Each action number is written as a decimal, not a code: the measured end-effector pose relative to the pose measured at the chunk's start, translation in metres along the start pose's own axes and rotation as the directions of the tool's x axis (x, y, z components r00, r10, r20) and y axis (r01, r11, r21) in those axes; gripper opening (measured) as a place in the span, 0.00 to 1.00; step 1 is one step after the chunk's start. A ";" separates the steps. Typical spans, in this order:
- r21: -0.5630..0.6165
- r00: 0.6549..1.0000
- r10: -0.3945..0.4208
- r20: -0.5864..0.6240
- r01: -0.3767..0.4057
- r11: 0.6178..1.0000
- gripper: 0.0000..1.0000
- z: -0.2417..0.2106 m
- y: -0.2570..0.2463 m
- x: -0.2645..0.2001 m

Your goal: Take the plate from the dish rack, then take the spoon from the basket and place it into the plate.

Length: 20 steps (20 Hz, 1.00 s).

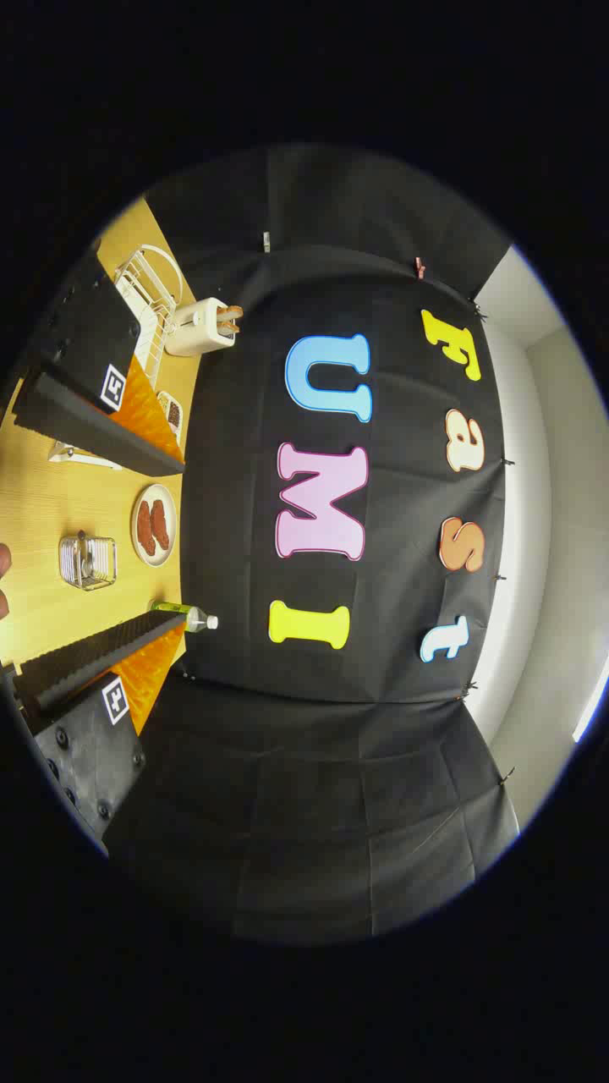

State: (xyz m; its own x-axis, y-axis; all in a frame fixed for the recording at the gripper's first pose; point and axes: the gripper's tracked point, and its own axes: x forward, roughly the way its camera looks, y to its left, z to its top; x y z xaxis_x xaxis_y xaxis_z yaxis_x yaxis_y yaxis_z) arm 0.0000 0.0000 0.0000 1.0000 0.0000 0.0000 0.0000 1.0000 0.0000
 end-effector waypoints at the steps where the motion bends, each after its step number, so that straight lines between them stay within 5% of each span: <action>1: 0.001 1.000 0.004 -0.005 -0.004 1.000 0.97 -0.001 0.002 0.000; 20: -0.008 0.997 0.062 -0.049 -0.063 0.998 0.97 -0.014 0.037 0.007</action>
State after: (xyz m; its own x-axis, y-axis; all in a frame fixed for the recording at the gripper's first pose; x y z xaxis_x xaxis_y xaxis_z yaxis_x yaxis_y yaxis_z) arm 0.0069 0.0373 -0.0139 0.9969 0.0621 -0.0491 -0.0626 0.9980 -0.0077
